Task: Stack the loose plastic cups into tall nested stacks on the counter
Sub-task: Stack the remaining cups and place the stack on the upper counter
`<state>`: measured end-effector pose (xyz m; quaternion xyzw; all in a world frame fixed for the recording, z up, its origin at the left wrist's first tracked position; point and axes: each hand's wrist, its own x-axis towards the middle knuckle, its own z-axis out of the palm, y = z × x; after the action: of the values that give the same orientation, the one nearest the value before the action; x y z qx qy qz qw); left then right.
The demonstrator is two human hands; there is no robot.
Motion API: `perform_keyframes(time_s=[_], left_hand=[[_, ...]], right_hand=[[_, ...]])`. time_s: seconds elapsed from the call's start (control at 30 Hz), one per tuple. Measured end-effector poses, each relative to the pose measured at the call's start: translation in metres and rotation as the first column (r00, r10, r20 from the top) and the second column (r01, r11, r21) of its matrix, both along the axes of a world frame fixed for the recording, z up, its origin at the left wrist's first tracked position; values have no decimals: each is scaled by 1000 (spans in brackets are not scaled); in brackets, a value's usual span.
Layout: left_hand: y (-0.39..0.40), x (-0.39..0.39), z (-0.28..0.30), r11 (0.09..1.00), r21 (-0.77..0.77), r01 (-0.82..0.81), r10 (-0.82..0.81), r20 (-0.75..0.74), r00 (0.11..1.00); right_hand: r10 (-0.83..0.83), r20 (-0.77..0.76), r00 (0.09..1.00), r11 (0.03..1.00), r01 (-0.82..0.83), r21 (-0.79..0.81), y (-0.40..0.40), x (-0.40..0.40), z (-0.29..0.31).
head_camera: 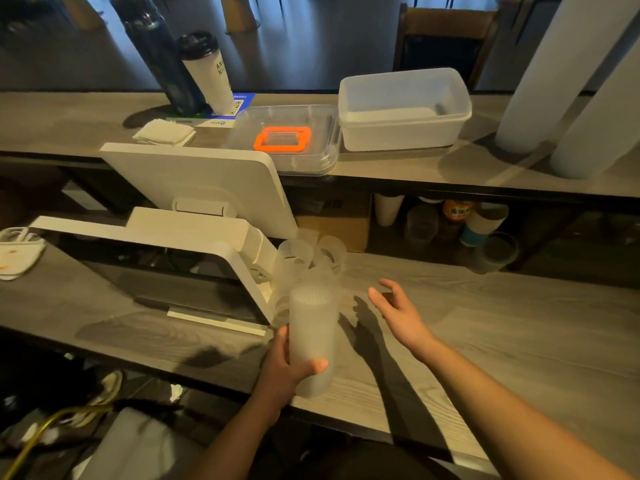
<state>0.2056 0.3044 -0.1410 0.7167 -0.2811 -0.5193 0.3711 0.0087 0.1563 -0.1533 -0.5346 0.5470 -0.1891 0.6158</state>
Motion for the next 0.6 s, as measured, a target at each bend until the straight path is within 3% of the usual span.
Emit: perform_keyframes(time_s=[0.37, 0.6], left_hand=[[34, 41, -11, 999, 28, 17, -16, -37, 999], [57, 61, -17, 1000, -14, 12, -14, -127, 992]], right_hand=[[33, -142, 989, 999, -32, 9, 19, 40, -22], [142, -195, 970, 988, -151, -33, 33, 87, -23]])
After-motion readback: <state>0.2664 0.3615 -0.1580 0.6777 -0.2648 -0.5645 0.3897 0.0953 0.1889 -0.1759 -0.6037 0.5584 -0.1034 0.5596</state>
